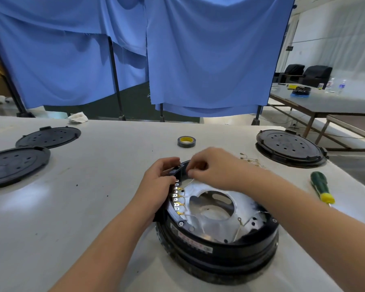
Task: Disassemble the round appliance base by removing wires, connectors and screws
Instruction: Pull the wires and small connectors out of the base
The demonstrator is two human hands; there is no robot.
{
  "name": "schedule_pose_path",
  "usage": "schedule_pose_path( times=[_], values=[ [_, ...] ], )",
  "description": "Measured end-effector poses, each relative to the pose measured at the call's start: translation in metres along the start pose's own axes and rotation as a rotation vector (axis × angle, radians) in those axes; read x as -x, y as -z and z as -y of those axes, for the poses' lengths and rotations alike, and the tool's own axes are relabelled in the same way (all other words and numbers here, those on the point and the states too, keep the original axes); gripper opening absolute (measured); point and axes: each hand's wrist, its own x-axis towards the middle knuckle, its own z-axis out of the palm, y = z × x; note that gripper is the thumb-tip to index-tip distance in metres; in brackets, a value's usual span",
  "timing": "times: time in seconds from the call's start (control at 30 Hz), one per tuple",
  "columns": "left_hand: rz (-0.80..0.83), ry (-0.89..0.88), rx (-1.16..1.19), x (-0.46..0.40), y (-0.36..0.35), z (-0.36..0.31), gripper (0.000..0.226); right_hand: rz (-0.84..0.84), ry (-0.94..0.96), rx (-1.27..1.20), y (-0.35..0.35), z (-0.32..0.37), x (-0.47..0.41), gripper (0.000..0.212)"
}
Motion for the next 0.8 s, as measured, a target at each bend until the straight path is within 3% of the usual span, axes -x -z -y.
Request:
schedule_pose_path(
  times=[0.1,0.3,0.6,0.8],
  values=[
    [-0.007,0.011,0.048,0.000,0.000,0.000,0.052,0.109,-0.036,-0.013,-0.019,0.009,-0.004,0.011],
    [-0.023,-0.018,-0.016,0.000,-0.003,0.000,0.054,0.106,-0.188,-0.172,-0.035,-0.001,-0.009,0.016],
    [-0.024,-0.030,-0.102,0.003,-0.005,-0.002,0.051,0.120,-0.246,-0.341,-0.042,-0.001,-0.005,0.019],
    [-0.024,-0.055,-0.126,0.003,-0.004,-0.001,0.051,0.135,-0.275,-0.304,-0.045,0.000,-0.006,0.014]
  ],
)
